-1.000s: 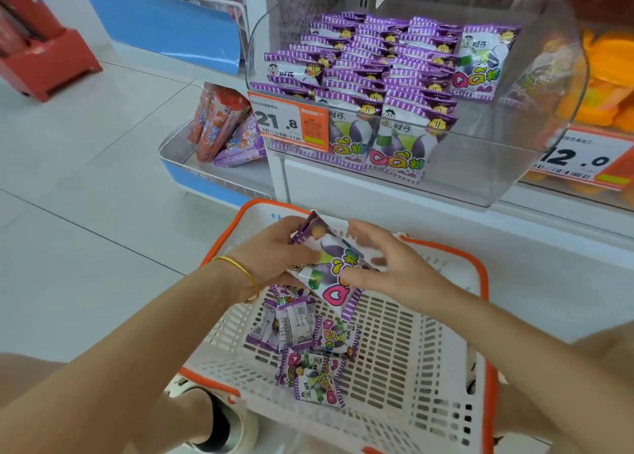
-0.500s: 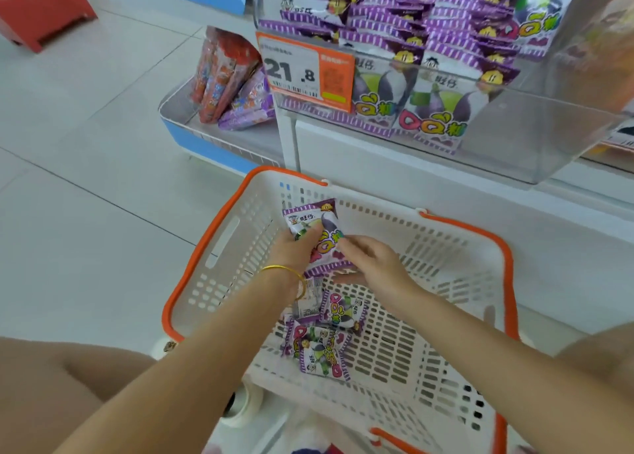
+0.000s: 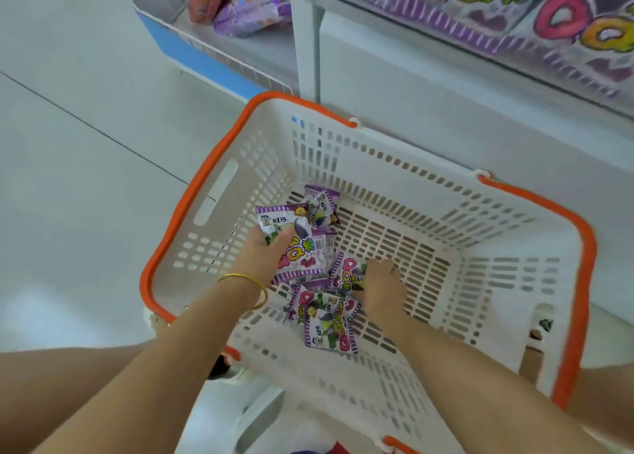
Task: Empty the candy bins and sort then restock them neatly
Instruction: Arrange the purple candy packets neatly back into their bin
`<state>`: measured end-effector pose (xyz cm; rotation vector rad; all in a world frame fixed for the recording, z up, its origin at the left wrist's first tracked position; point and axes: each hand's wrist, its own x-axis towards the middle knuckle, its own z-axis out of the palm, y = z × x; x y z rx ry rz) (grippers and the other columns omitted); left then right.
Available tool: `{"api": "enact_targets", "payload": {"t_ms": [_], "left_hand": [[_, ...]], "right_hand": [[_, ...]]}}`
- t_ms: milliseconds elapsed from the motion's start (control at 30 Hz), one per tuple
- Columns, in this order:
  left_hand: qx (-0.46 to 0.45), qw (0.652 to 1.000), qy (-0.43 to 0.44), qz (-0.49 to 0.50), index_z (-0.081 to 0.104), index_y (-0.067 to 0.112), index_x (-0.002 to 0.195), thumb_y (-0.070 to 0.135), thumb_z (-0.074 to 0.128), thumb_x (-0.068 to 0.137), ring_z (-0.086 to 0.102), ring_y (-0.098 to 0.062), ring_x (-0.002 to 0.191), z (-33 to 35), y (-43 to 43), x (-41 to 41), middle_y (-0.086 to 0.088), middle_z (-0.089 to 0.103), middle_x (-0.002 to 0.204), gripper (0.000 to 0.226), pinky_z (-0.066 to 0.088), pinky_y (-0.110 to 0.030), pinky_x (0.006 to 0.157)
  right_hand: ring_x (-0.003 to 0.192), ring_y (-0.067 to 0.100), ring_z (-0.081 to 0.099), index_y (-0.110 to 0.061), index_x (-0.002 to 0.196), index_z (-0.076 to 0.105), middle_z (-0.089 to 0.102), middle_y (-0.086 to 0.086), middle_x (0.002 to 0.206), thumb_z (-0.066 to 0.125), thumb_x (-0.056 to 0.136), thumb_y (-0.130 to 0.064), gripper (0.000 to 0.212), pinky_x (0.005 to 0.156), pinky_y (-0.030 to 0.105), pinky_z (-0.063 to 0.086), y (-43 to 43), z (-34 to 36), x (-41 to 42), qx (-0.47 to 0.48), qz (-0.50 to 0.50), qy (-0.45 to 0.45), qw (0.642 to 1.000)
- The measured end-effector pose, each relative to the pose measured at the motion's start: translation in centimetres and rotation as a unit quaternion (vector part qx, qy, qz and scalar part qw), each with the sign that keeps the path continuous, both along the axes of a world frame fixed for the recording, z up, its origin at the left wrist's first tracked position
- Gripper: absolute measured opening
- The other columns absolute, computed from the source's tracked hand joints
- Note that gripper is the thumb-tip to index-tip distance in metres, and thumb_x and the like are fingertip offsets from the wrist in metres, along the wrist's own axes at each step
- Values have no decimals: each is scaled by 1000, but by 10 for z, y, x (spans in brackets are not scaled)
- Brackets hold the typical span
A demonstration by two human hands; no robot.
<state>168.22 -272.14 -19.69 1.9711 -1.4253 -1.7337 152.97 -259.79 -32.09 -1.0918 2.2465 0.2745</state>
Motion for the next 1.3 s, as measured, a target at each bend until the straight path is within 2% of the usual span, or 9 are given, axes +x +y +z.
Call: {"api": "enact_targets", "payload": {"t_ms": [167, 267, 467, 600, 733, 800, 967, 1200, 1300], "left_hand": [[17, 999, 16, -24, 45, 20, 109, 40, 55, 93, 68, -33, 82, 0, 3, -4, -15, 66, 101, 27, 58, -48, 70], [10, 999, 19, -46, 42, 19, 117, 32, 51, 96, 67, -8, 60, 1, 3, -9, -2, 63, 95, 26, 55, -24, 49], [-50, 996, 37, -58, 42, 21, 121, 30, 52, 96, 54, -7, 79, 10, -2, -13, 8, 57, 98, 28, 41, -13, 58], [-44, 997, 40, -42, 47, 21, 121, 33, 56, 94, 65, -28, 92, 18, -4, -19, -6, 64, 106, 32, 55, -45, 80], [-26, 997, 37, -62, 46, 23, 116, 36, 55, 94, 62, -25, 95, 22, -4, -25, -2, 61, 108, 27, 54, -44, 83], [4, 997, 50, -64, 49, 25, 117, 40, 55, 93, 66, -25, 92, 27, -1, -29, -3, 64, 109, 29, 57, -49, 80], [112, 987, 81, -85, 32, 44, 138, 90, 54, 49, 54, -29, 120, 25, 4, -29, 1, 47, 141, 102, 52, -52, 90], [72, 992, 89, -54, 41, 20, 132, 60, 85, 48, 66, -32, 100, 19, 1, -17, -11, 66, 117, 103, 53, -55, 85], [57, 995, 83, -13, 40, 18, 133, 37, 76, 76, 68, -29, 93, 17, -3, -8, -11, 66, 115, 70, 56, -41, 75]], "right_hand": [[102, 28, 50, -1, 127, 45, 48, 18, 127, 72, 83, -15, 54, 80, 32, 38, -6, 16, -29, -120, -202, -234, 943], [94, 22, 51, -6, 126, 43, 49, 10, 123, 78, 77, -10, 61, 74, 32, 43, -23, 49, -53, -198, -250, -259, 912], [85, 18, 53, -17, 109, 42, 51, 1, 104, 76, 78, -21, 46, 65, 32, 44, -56, 131, -84, -203, -48, -261, 943], [79, 18, 60, -25, 107, 42, 55, -3, 102, 76, 77, -12, 47, 61, 35, 52, -59, 165, -79, -182, 6, -337, 924], [97, 16, 64, -31, 98, 45, 66, 4, 111, 82, 72, -16, 47, 82, 33, 53, -60, 167, -66, -180, -25, -426, 886], [84, 9, 67, -24, 95, 52, 71, 1, 100, 78, 75, -13, 35, 74, 26, 50, -59, 163, -61, -199, -54, -451, 868], [60, 7, 58, -14, 98, 59, 63, 4, 91, 75, 80, -19, 25, 55, 20, 48, -59, 158, -50, -236, -49, -386, 890], [66, 19, 67, -10, 98, 51, 58, 9, 91, 60, 92, -22, 16, 59, 32, 59, -55, 141, -29, -312, -216, -427, 821], [68, 16, 63, -11, 97, 54, 62, 6, 87, 51, 96, -30, 19, 65, 29, 58, -34, 103, -21, -157, -129, -342, 917]]}}
